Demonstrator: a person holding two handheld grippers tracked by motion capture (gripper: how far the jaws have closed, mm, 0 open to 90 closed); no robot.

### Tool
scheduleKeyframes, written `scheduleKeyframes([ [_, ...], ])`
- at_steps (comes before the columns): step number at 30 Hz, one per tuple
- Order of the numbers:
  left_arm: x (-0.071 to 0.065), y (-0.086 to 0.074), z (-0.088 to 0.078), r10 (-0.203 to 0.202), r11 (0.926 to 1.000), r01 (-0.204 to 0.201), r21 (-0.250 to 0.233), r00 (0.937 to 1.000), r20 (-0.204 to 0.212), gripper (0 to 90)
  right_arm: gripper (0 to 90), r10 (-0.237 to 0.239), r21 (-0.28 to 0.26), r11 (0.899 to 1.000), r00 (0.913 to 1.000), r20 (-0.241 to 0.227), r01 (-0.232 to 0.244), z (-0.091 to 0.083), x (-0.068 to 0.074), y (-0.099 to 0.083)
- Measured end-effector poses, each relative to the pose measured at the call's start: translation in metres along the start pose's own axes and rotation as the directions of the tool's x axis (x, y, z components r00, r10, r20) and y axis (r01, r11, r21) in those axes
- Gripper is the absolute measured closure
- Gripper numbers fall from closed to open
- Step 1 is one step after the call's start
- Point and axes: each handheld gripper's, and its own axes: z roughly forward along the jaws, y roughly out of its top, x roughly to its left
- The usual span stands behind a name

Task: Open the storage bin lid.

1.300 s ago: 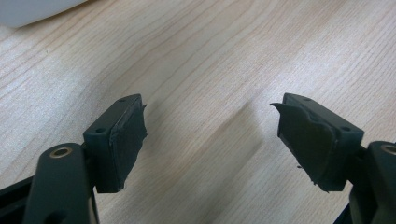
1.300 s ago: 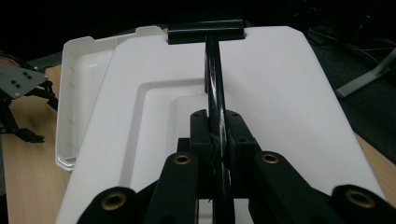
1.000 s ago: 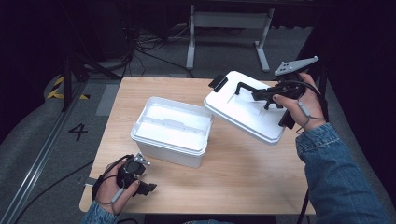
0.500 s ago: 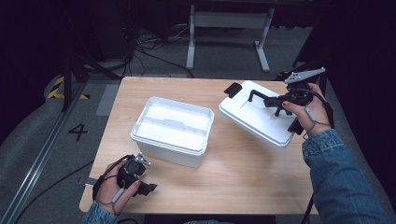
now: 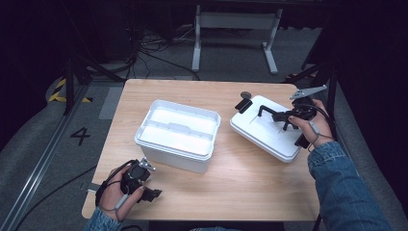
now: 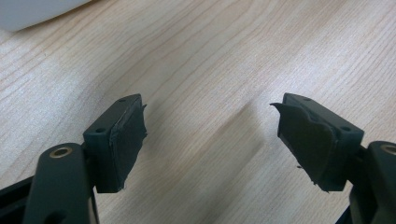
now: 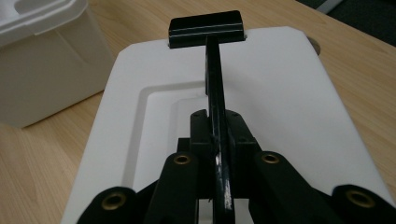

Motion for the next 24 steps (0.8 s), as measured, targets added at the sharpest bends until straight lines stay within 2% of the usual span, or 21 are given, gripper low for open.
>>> scheduleKeyframes([
  [12,0.000,0.000,0.000,0.000,1.0000,0.000,0.002,1.0000,0.001,24.3,84.2,0.021,0.027,0.999,0.9996,-0.020,-0.021,0.025,-0.002,-0.025],
  [24,-0.001,0.000,0.001,-0.001,1.0000,0.001,0.005,1.0000,0.005,24.3,84.2,0.021,0.049,0.999,0.9992,-0.035,-0.019,0.038,-0.002,-0.040],
])
